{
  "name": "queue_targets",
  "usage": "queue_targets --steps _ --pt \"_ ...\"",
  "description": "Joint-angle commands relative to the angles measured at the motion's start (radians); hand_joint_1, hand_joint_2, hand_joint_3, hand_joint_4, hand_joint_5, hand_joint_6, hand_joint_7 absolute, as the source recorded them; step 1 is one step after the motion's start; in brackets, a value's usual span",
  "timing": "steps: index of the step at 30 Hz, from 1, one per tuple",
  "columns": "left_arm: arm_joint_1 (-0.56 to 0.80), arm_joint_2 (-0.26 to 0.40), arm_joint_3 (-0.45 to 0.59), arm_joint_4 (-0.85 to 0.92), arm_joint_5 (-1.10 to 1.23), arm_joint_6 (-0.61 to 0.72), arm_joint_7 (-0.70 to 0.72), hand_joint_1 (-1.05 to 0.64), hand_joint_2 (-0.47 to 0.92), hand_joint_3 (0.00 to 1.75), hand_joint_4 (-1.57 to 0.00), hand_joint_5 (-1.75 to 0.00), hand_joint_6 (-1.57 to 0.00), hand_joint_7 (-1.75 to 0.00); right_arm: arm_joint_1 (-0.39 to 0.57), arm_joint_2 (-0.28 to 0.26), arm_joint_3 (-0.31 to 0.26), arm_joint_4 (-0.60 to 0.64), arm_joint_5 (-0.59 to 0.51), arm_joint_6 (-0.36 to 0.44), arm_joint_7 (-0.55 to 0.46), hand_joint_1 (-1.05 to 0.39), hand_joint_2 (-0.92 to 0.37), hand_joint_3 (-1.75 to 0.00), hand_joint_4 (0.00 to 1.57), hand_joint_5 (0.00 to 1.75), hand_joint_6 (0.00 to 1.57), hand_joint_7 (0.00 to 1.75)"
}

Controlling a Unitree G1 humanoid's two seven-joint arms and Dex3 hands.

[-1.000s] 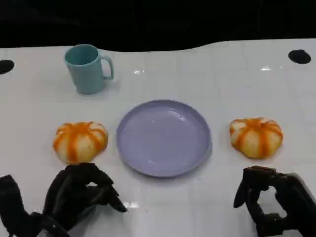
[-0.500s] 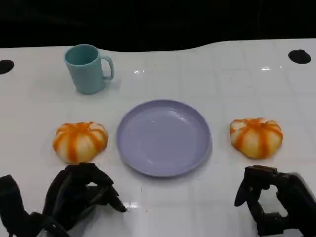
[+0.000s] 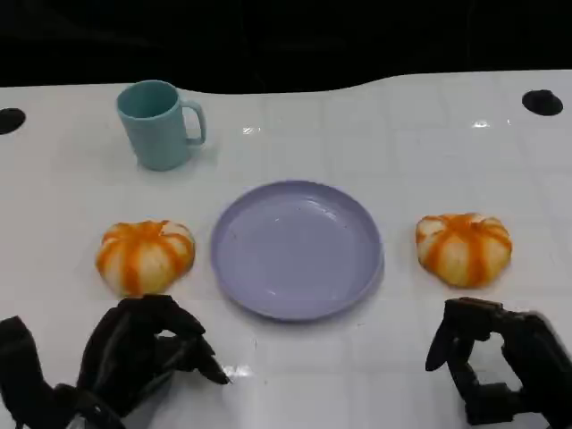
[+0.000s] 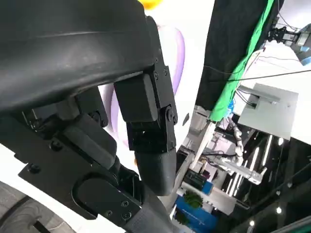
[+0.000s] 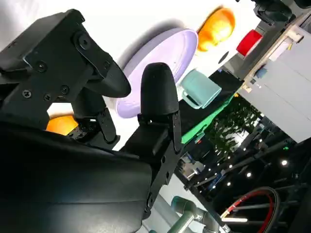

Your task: Grasp the bread from the table and place it into the plate.

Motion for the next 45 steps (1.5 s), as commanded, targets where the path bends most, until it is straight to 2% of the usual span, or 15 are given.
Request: queue_targets --steps 1,4,7,10,15,18,20,23,29,38,45 --pt "0.004 0.018 0.004 -0.002 -0.001 -0.005 -0.001 -1.05 0.61 0.00 -1.57 -0.58 -1.57 -0.35 -0.009 -0.003 -0.015 -0.001 0.017 -0.020 -0.005 -0.05 -0.38 -1.30 0.75 1.63 0.76 1.20" --pt "0.004 0.018 0.004 -0.003 -0.001 -0.005 0.000 -1.05 0.61 0.00 -1.57 -0.58 -1.57 -0.35 -0.010 -0.001 -0.024 -0.007 -0.003 -0.022 -0.023 -0.10 -0.46 -1.10 0.72 1.52 0.76 1.06" --pt "0.002 0.017 0.005 -0.001 -0.003 -0.005 -0.002 -1.05 0.61 0.00 -1.57 -0.59 -1.57 -0.35 -0.009 -0.002 -0.030 -0.022 0.002 -0.015 -0.020 -0.15 -0.50 -0.97 0.68 1.44 0.73 0.99" --pt "0.003 0.017 0.005 -0.002 -0.003 -0.002 -0.001 -1.05 0.61 0.00 -1.57 -0.59 -1.57 -0.35 0.004 -0.010 -0.038 -0.070 0.007 0.029 -0.006 -0.24 -0.61 -0.76 0.58 1.38 0.67 0.91" --pt "0.001 0.016 0.006 -0.001 -0.006 0.002 -0.001 -1.05 0.60 0.00 -1.57 -0.58 -1.57 -0.35 0.022 -0.031 -0.042 -0.150 0.039 0.106 0.052 -0.29 -0.67 -0.62 0.48 1.15 0.54 0.82" --pt "0.001 0.016 0.005 -0.001 -0.003 0.000 0.001 -1.05 0.60 0.00 -1.57 -0.58 -1.57 -0.35 0.024 -0.056 -0.051 -0.199 0.045 0.157 0.090 -0.38 -0.87 -0.21 0.42 0.80 0.46 0.54" --pt "-0.001 0.015 0.005 0.000 -0.004 0.000 0.001 -1.05 0.60 0.00 -1.57 -0.58 -1.57 -0.35 0.021 -0.065 -0.058 -0.212 0.052 0.171 0.106 -0.42 -0.91 -0.11 0.38 0.69 0.45 0.41" --pt "-0.002 0.015 0.005 0.001 -0.003 0.001 0.003 -1.05 0.60 0.00 -1.57 -0.59 -1.57 -0.36 0.011 -0.088 -0.071 -0.223 0.044 0.184 0.118 -0.46 -0.92 -0.07 0.32 0.53 0.46 0.18" --pt "-0.003 0.015 0.007 0.004 -0.008 0.002 -0.005 -1.05 0.60 0.00 -1.57 -0.58 -1.57 -0.35 0.024 -0.136 -0.104 -0.325 -0.055 0.273 0.101 -0.53 -0.92 -0.03 0.27 0.28 0.42 0.03" --pt "-0.003 0.011 0.005 0.006 -0.004 0.001 0.004 -1.05 0.60 0.00 -1.57 -0.58 -1.57 -0.35 0.034 -0.196 -0.101 -0.467 -0.201 0.415 0.117 -0.52 -0.85 0.00 0.10 0.14 0.23 0.00" --pt "-0.006 0.013 0.007 0.011 -0.003 -0.005 0.001 -1.05 0.61 0.00 -1.57 -0.58 -1.57 -0.35 0.008 -0.212 -0.062 -0.539 -0.323 0.551 0.132 -0.44 -0.75 0.00 0.05 0.12 0.22 0.01"
